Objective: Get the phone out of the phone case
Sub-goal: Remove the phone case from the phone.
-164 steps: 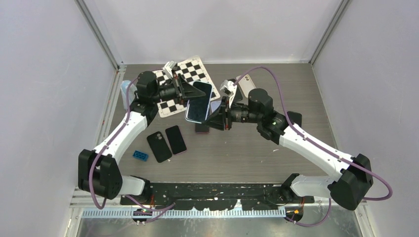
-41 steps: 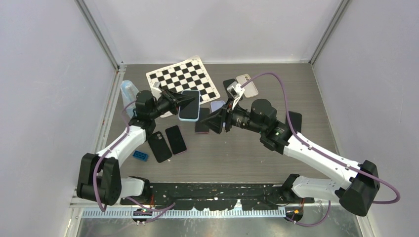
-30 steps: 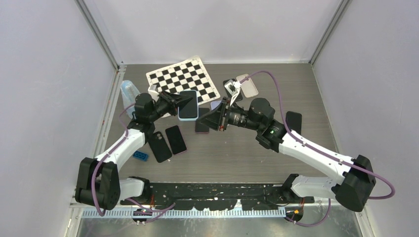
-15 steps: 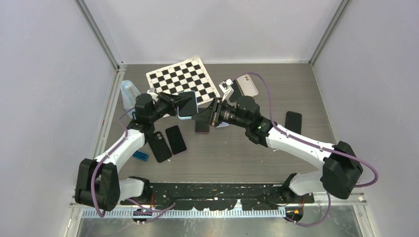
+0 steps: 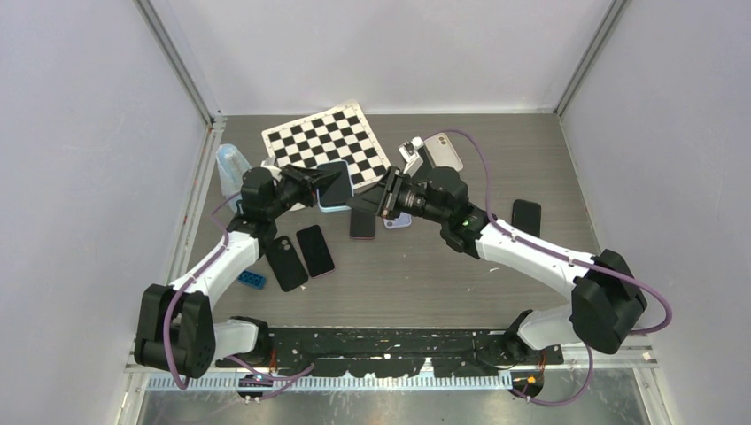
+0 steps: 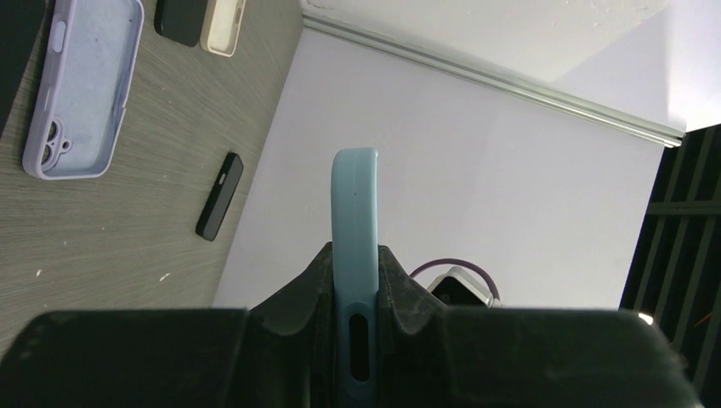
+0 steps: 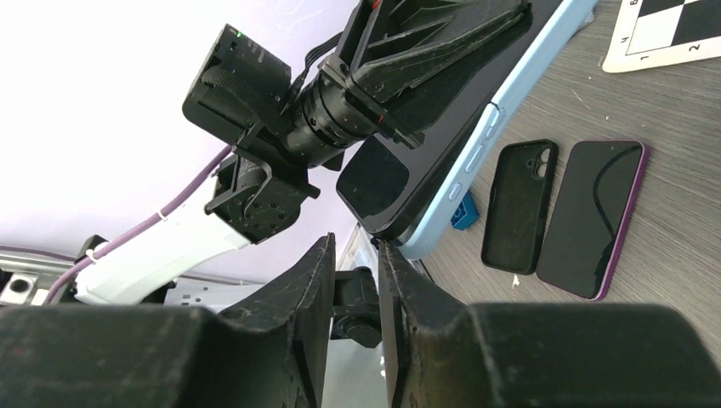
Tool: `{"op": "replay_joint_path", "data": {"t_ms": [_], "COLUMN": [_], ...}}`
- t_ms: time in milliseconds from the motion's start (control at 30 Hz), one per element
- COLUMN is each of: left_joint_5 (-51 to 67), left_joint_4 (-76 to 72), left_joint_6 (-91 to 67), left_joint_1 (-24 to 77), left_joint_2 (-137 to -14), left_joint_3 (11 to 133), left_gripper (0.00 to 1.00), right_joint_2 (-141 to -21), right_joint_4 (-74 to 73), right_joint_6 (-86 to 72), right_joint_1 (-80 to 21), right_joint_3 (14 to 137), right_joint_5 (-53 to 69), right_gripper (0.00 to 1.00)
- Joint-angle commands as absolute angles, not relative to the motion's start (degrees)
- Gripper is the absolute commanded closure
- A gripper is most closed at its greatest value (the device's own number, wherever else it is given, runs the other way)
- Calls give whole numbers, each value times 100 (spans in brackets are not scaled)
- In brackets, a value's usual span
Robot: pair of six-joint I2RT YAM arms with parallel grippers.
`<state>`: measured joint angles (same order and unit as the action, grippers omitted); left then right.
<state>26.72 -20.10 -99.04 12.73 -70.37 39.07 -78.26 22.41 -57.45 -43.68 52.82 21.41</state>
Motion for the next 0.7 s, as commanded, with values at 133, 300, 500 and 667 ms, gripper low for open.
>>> {"op": "replay_joint_path", "data": {"t_ms": [133, 300, 500, 667], "left_joint_5": [3208, 3191, 3232, 3316], "left_joint_4": [-2757, -2881, -2927, -3226], "left_joint_6": [-9646, -9602, -9410, -9123], "left_joint_1": [1557, 1617, 1723, 1867], "left_joint_2": [-7035, -7073, -7083, -7114], "left_joint_3": [4290, 4355, 4500, 4664], "left_gripper": [100, 100, 100, 100], "right_joint_2": [-8206, -8368, -8467, -8629], "right_joint_4": [2240, 2194, 2294, 2662], "right_joint_6": [-6035, -6123, -6196, -6371], "right_joint_1": [-4070, -4069, -4067, -4069], "right_joint_3": [5525, 5602, 5649, 5641], "right_joint_5": [1879, 2010, 2165, 2394], "right_gripper": [65, 64, 62, 61]}}
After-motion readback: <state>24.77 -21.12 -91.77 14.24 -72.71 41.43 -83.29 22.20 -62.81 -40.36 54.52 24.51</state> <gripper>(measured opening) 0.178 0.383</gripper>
